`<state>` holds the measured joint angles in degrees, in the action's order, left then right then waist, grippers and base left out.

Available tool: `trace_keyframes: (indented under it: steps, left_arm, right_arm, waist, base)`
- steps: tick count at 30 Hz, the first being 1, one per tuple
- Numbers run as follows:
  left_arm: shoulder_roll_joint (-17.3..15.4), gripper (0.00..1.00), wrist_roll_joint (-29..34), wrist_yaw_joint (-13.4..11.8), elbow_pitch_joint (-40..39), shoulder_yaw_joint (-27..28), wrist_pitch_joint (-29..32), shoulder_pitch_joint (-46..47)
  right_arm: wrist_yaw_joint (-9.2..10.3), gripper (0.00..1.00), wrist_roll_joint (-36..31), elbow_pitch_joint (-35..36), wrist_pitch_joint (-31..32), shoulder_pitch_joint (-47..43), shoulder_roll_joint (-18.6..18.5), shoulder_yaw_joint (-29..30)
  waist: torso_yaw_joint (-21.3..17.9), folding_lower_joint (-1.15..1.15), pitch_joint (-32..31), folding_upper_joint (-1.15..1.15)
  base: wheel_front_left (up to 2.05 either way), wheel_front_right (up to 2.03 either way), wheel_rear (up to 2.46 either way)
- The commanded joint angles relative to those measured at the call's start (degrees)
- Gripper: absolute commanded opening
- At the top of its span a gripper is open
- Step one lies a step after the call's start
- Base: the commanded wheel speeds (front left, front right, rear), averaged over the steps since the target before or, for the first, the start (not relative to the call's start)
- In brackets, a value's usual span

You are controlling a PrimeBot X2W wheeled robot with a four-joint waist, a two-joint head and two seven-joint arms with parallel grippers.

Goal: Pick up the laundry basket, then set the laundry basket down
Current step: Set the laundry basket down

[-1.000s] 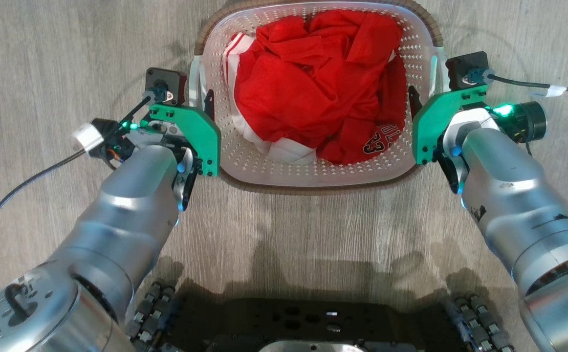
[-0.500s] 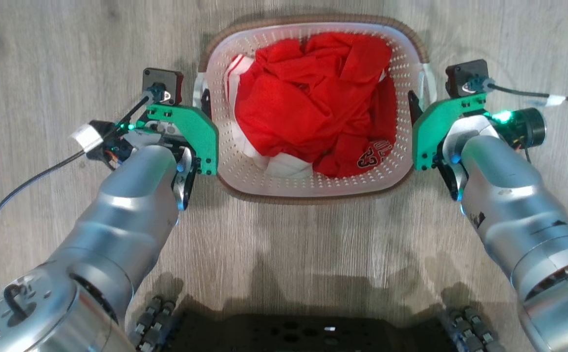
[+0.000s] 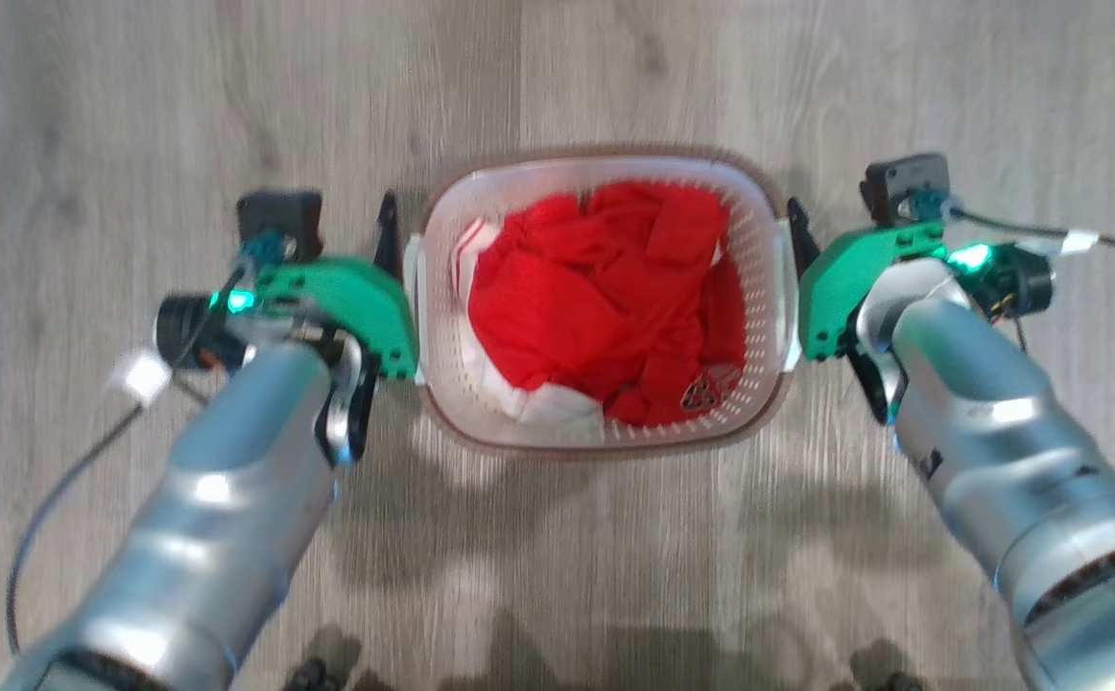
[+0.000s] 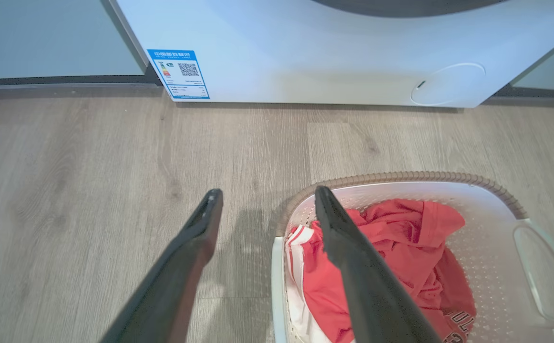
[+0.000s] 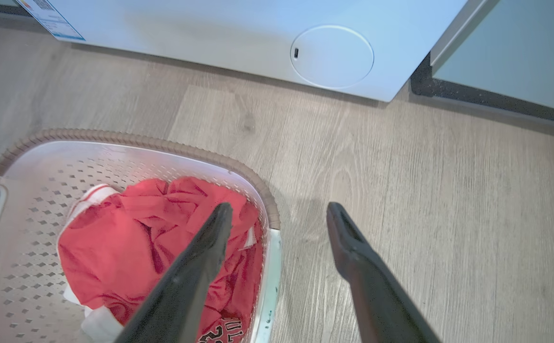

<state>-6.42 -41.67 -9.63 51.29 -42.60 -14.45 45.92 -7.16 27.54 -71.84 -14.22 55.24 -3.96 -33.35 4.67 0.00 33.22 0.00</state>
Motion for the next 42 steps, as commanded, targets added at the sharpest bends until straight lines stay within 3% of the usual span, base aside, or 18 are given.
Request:
trace_keyframes:
  steps: [1,7,18,30,42]
  left_arm:
    - [-2.2,1.0,0.9,-0.4,-1.6,2.5,-0.5,-1.0]
    - [-2.5,1.0,12.2,-0.1,-12.2,14.6,-0.5,-12.1]
    - [-0.6,1.0,24.9,2.9,-28.0,27.6,-0.5,-28.3]
    - [2.1,1.0,30.2,6.0,-39.2,34.6,-0.5,-41.3]
    - [3.2,1.0,32.0,6.5,-45.2,38.4,-0.5,-48.6]
  right_arm:
    - [-0.33,1.0,-0.5,1.5,-0.7,-2.5,1.1,-0.2]
    - [-0.33,1.0,-5.2,12.6,-0.8,-9.4,1.1,7.1]
    - [-0.33,1.0,-12.7,32.1,-0.8,-25.2,1.1,15.6]
    - [-0.33,1.0,-14.8,47.0,-0.8,-38.8,1.1,18.8]
    - [-0.33,1.0,-16.2,55.2,-0.8,-46.6,1.1,21.0]
  waist:
    - [-0.5,0.0,-3.3,0.0]
    - [-1.2,0.0,-11.2,0.0]
    - [-2.5,0.0,-21.9,0.0]
    - [-4.0,0.0,-28.5,0.0]
    - [-4.8,0.0,-30.8,0.0]
  base:
    - [0.0,0.0,0.0]
    - [0.0,0.0,0.0]
    - [0.0,0.0,0.0]
    - [0.0,0.0,0.0]
    - [0.0,0.0,0.0]
